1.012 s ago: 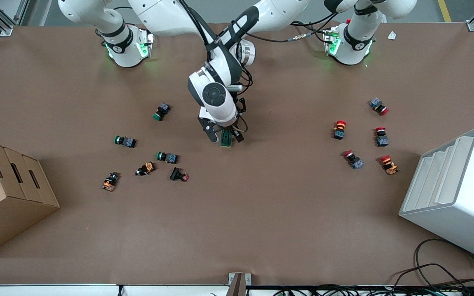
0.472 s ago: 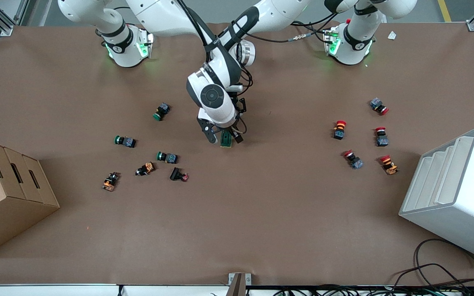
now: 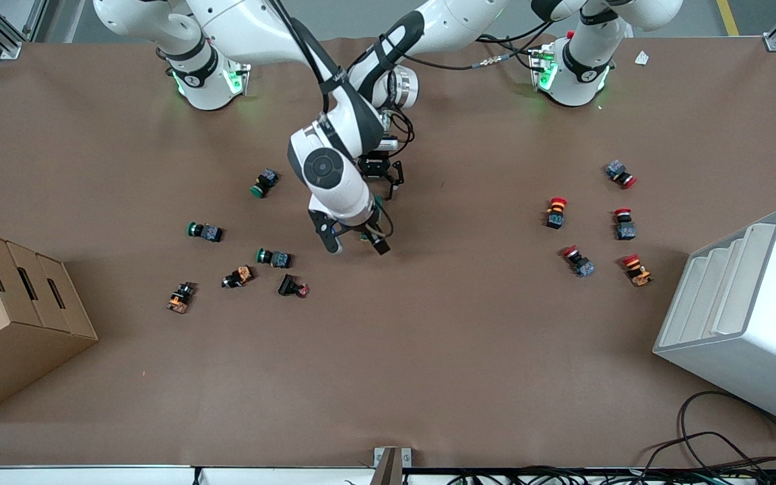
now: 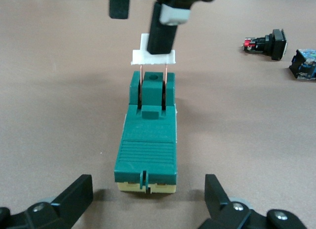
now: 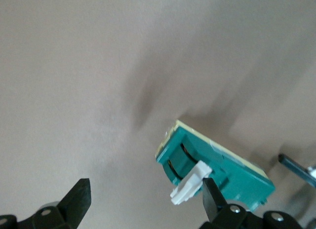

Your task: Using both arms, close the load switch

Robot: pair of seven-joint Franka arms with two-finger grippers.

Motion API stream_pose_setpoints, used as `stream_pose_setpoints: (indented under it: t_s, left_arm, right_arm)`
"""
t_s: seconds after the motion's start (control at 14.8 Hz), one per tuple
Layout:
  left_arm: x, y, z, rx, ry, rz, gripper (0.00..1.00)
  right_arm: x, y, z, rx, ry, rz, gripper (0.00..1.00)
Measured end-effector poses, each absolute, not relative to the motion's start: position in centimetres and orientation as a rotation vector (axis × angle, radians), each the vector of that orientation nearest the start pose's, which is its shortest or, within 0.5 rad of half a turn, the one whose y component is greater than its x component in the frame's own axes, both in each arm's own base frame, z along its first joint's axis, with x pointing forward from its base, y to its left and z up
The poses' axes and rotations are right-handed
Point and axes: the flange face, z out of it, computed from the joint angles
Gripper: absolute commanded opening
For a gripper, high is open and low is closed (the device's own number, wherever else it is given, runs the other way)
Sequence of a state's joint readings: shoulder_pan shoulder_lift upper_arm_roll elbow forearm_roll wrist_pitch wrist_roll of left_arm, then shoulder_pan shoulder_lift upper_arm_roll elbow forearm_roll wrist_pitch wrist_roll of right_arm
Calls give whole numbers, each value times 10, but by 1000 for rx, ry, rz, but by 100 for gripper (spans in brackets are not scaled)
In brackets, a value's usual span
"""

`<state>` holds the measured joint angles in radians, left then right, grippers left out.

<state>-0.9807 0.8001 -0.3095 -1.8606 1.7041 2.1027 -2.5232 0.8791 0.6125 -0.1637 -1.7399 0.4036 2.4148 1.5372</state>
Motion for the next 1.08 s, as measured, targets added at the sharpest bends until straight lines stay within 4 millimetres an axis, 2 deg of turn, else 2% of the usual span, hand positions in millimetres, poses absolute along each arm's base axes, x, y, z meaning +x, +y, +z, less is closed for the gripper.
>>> stream_pose_setpoints:
  t_s: [0.4, 0.88, 1.08]
  left_arm:
    - [215, -567, 89, -2816, 46, -1483, 99]
    - [224, -564, 89, -2806, 23, -1482, 100]
    - [224, -564, 89, -2806, 22, -1482, 100]
  right_arm:
    - [504, 452, 228, -2569, 1518, 189, 100]
    - [510, 457, 205, -2589, 1525, 184, 100]
    - [518, 452, 207, -2593, 1508, 179, 100]
